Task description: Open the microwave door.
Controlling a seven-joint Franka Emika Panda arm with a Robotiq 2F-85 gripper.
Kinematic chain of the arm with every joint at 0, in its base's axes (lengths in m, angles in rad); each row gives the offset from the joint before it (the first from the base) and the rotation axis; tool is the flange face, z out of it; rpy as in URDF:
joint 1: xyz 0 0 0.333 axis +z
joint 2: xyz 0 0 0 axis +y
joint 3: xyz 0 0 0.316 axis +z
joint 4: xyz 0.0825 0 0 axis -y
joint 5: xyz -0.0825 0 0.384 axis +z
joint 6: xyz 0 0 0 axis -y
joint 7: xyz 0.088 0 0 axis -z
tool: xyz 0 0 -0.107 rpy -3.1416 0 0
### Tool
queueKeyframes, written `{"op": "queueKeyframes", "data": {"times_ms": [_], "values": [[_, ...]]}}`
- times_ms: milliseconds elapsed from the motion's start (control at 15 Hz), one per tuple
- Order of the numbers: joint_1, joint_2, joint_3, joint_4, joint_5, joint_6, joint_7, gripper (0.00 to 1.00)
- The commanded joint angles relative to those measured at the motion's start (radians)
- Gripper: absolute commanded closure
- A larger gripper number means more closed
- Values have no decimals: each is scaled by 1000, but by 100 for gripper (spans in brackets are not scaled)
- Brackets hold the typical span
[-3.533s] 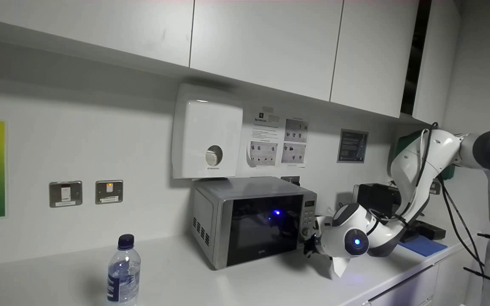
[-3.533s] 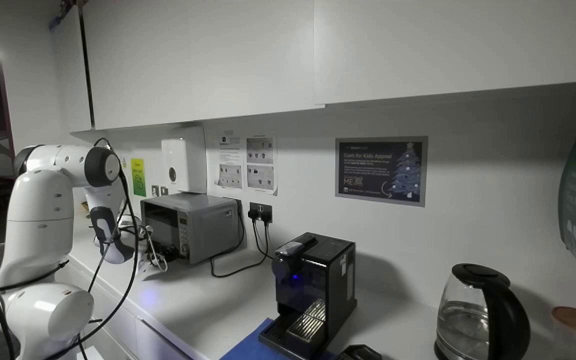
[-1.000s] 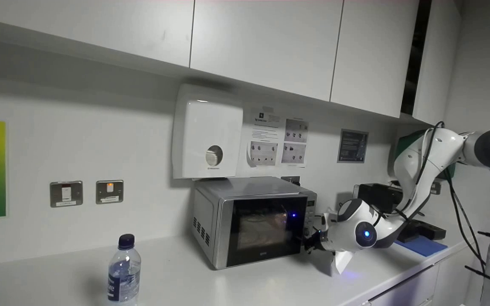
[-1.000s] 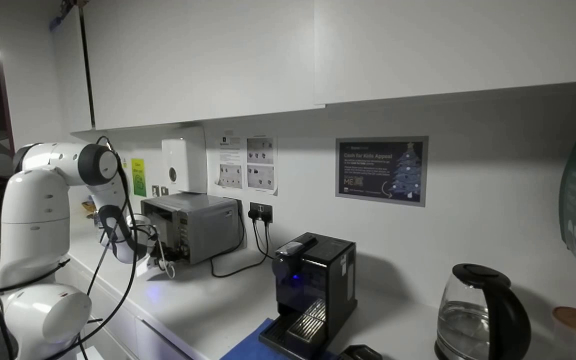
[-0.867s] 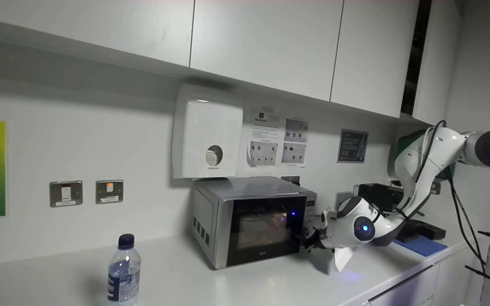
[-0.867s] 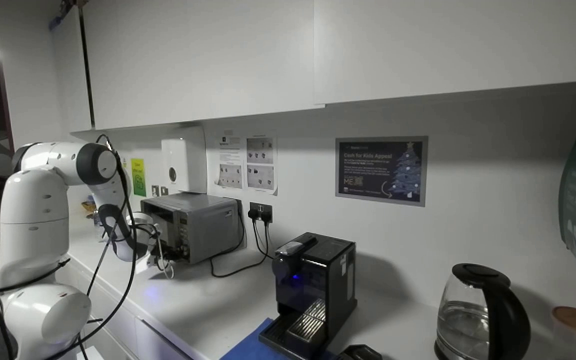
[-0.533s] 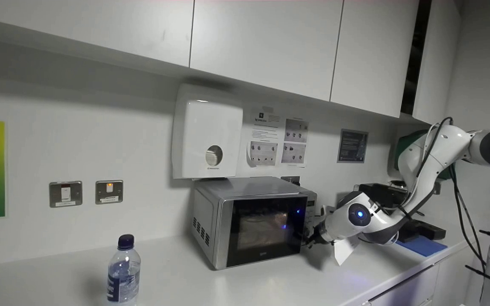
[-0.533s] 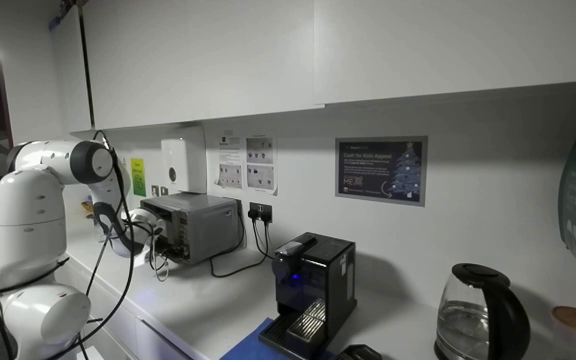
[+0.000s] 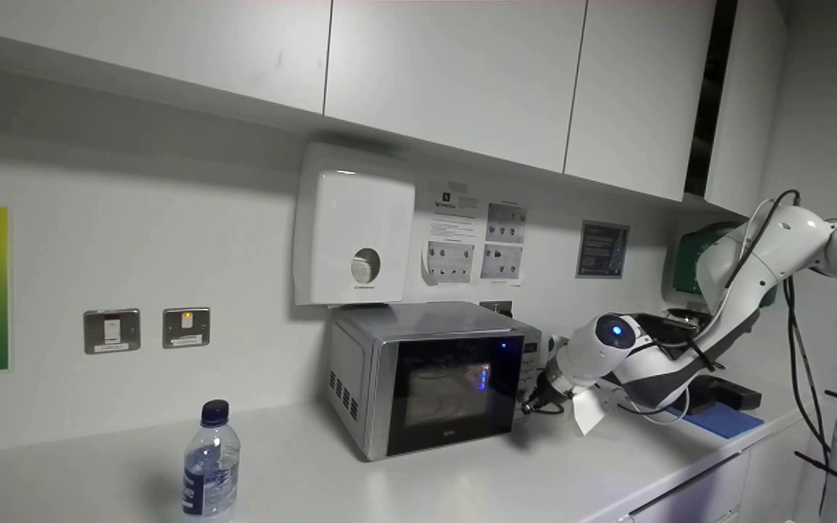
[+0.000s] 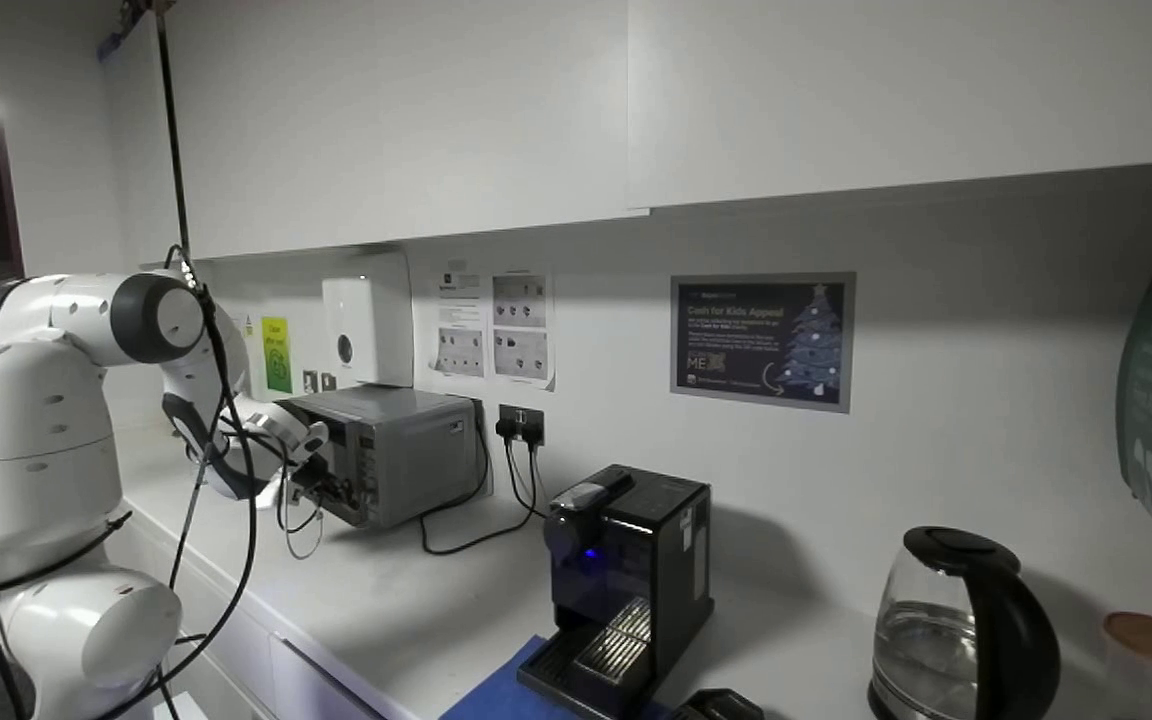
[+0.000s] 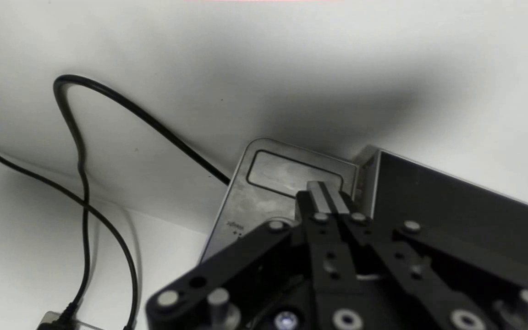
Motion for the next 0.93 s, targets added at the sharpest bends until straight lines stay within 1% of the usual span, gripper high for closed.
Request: {"op": "queueKeyframes", "data": {"times_ms": [0, 200, 467, 600, 867], "values": [[5, -73, -12, -62, 218, 97, -197, 100], [24, -83, -4, -97, 486, 119, -409, 100], [56, -132, 20, -122, 823, 33, -662, 100], [62, -170, 36, -117, 911, -37, -724, 100], [57, -255, 71, -97, 962, -208, -739, 100]]}}
